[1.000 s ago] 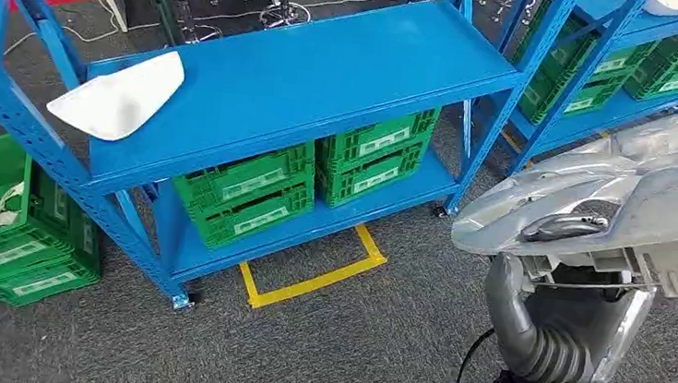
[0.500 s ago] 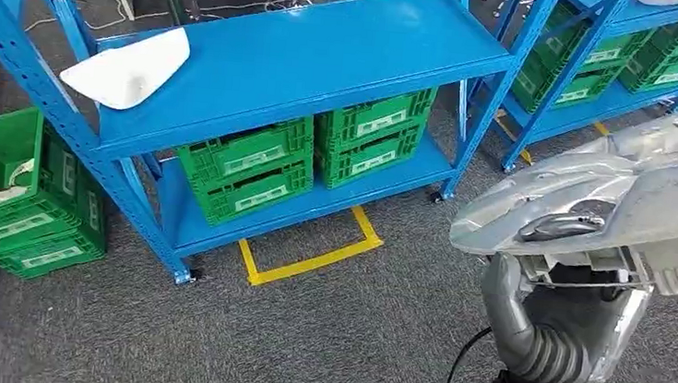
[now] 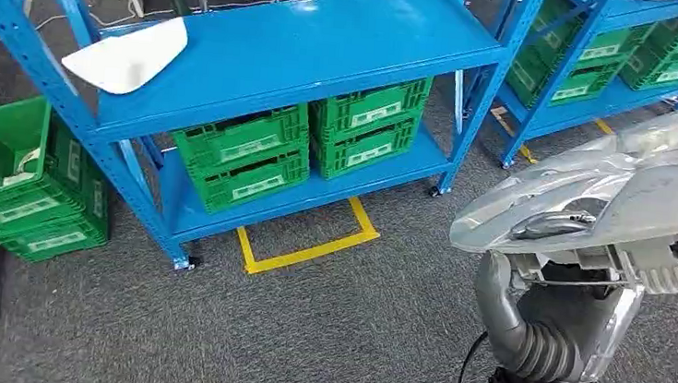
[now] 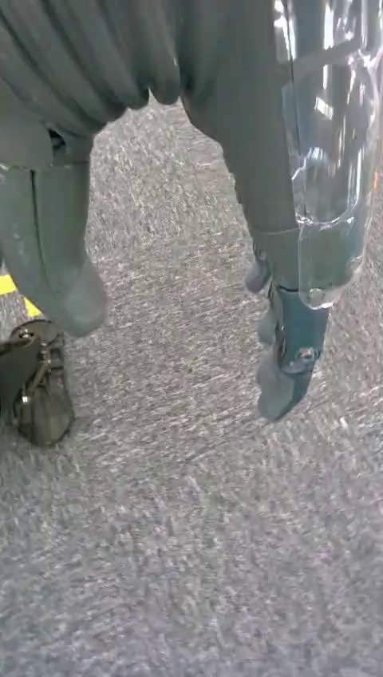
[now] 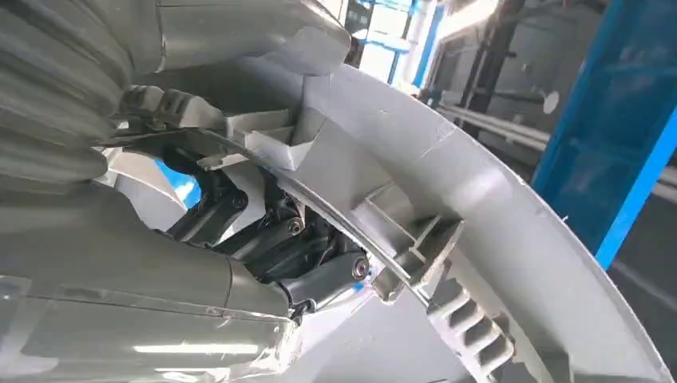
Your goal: Take the parts from the cabinet and place them on the table.
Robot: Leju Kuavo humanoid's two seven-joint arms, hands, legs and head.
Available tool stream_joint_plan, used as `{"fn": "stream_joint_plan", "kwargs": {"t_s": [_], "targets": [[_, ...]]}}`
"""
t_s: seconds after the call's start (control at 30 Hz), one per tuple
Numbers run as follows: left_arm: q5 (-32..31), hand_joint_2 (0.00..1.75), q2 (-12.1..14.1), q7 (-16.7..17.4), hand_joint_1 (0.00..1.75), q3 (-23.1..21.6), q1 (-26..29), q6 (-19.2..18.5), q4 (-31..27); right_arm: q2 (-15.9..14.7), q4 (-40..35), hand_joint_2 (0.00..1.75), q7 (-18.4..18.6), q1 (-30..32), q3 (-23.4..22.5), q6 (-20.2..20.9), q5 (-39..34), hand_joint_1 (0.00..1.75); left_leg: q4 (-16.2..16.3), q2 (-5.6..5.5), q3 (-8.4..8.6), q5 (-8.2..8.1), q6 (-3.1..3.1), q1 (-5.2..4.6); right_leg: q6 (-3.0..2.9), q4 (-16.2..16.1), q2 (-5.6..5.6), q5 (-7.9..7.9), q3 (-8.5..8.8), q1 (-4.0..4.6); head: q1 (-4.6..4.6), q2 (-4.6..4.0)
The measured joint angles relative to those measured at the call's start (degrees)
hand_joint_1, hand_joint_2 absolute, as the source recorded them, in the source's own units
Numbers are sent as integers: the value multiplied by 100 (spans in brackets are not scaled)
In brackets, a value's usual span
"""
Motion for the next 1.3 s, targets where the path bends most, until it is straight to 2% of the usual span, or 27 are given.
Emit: {"fn": "stream_joint_plan", "kwargs": {"t_s": [0.1,0.13,0.17,0.2,0.27,0.3,0.33,0.4,0.43,0.47,0.5,0.6,0.63,0.67,0.7,0.77,0.8,0.87,0.9,0.93,0.97,1.07,1.13,1.17,1.2,1.27,1.3], "targets": [[0,175,-7,0,0,0,11,0,2,0,-4,175,85,-8,7,0,90,175,-171,-198,-11,115,84,19,65,-39,-161,38,8,2,-26,0],[0,175,-15,-2,0,2,10,0,0,-4,-9,175,98,-8,9,2,114,175,-248,-240,17,184,15,79,95,41,22,-88,-42,-16,-23,0],[0,175,-17,0,0,2,2,2,-2,-7,-13,175,98,-12,13,0,129,175,-261,-299,-19,226,70,97,126,306,196,-311,-157,-43,-11,0],[0,175,-19,-2,0,2,0,2,-2,-13,-13,175,98,-11,13,0,144,175,-261,-350,-48,245,56,107,161,725,275,-542,-318,-71,2,0],[0,175,-39,0,0,2,12,0,0,-26,-11,175,103,-8,17,2,151,175,-238,-449,-97,270,34,112,240,1585,308,-909,-642,-122,26,0],[0,175,-50,0,0,4,17,0,-2,-26,-7,175,118,-3,26,4,151,175,-212,-514,-121,280,19,129,281,1761,308,-915,-691,-151,30,0],[0,175,-50,0,0,4,21,0,-2,-26,2,175,125,-6,28,4,151,175,-185,-566,-138,281,12,146,309,1644,308,-783,-607,-179,28,0],[0,175,-66,0,0,4,22,0,-2,-26,2,175,127,-11,31,4,155,175,-77,-698,-172,249,-64,206,383,742,341,-253,-136,-248,30,0],[0,175,-66,2,0,4,22,0,-2,-26,2,175,131,-16,31,4,155,175,10,-756,-204,210,-122,227,433,226,453,-73,101,-295,35,0],[0,175,-44,2,0,4,17,2,-2,-24,13,175,142,-24,33,4,155,175,78,-805,-297,185,-173,198,465,170,728,-227,145,-291,85,0],[-2,175,-57,4,0,4,7,0,2,-26,6,175,142,-27,37,5,173,175,198,-849,-397,181,-210,202,347,89,727,-250,143,-310,92,0],[0,175,-52,9,0,4,34,0,2,-44,20,175,162,-16,42,9,171,175,196,-977,-505,245,-309,229,199,169,591,-224,59,-278,41,0],[-2,175,-46,11,0,4,43,0,2,-44,20,175,162,-34,42,7,179,175,262,-801,-528,171,-331,231,137,141,502,-192,58,-304,37,0],[0,175,-48,13,0,4,42,0,2,-44,20,175,166,-34,39,7,188,175,419,-493,-600,38,-360,204,111,137,467,-183,56,-293,15,0],[0,175,-48,15,0,4,32,0,2,-44,15,175,168,-34,37,7,208,175,844,-392,-791,-226,-391,231,94,133,384,-175,47,-280,-49,0],[0,175,-55,17,0,4,26,0,2,-57,20,175,181,-28,37,9,236,175,1762,-393,-1196,-632,-422,259,75,133,233,-173,34,-263,-48,0],[-2,175,-59,18,0,4,32,0,4,-55,20,175,188,-25,39,9,238,175,2009,-397,-1297,-679,-429,262,75,134,155,-174,31,-260,-51,0],[0,175,-59,22,0,4,42,0,4,-55,20,175,195,-19,46,9,238,175,1669,-388,-1103,-386,-414,260,75,134,36,-174,36,-260,-55,0],[-2,175,-59,26,0,4,42,0,4,-55,20,175,195,-21,46,9,238,175,1115,-326,-806,-101,-381,253,76,134,-18,-174,45,-259,-53,0],[0,175,-59,26,0,4,39,2,7,-55,20,175,195,-22,46,9,238,175,546,-191,-494,141,-337,244,77,133,-64,-174,59,-256,-55,0],[-2,175,-55,26,0,4,32,2,7,-55,20,175,195,-20,46,9,241,175,235,135,-355,110,-302,183,90,132,-98,-175,57,-249,-46,0],[-2,175,-50,26,0,2,16,2,7,-55,20,175,195,-16,48,9,241,175,181,-1,-389,118,-253,127,191,113,-257,-153,56,-221,-53,0],[-2,175,-50,26,0,2,21,2,7,-52,17,175,195,-19,50,9,241,175,88,-152,-383,211,-150,181,279,96,-307,-197,62,-234,-57,0],[-2,175,-59,26,0,4,18,2,7,-55,20,175,195,-14,52,9,241,175,71,-228,-400,242,-123,189,288,233,-17,-351,26,-246,-26,0],[-2,175,-63,24,0,2,7,2,4,-57,20,175,195,-9,57,9,243,175,73,-288,-420,262,-92,191,278,573,158,-583,-109,-235,6,0],[-2,175,-79,15,0,2,8,2,4,-61,20,175,195,-4,61,9,238,175,76,-444,-443,286,-56,158,266,1513,286,-1020,-501,-213,92,0],[-2,175,-90,-2,0,2,13,2,4,-61,28,175,195,3,74,11,219,175,80,-526,-455,298,-38,138,254,1836,295,-1101,-646,-205,109,0]]}}
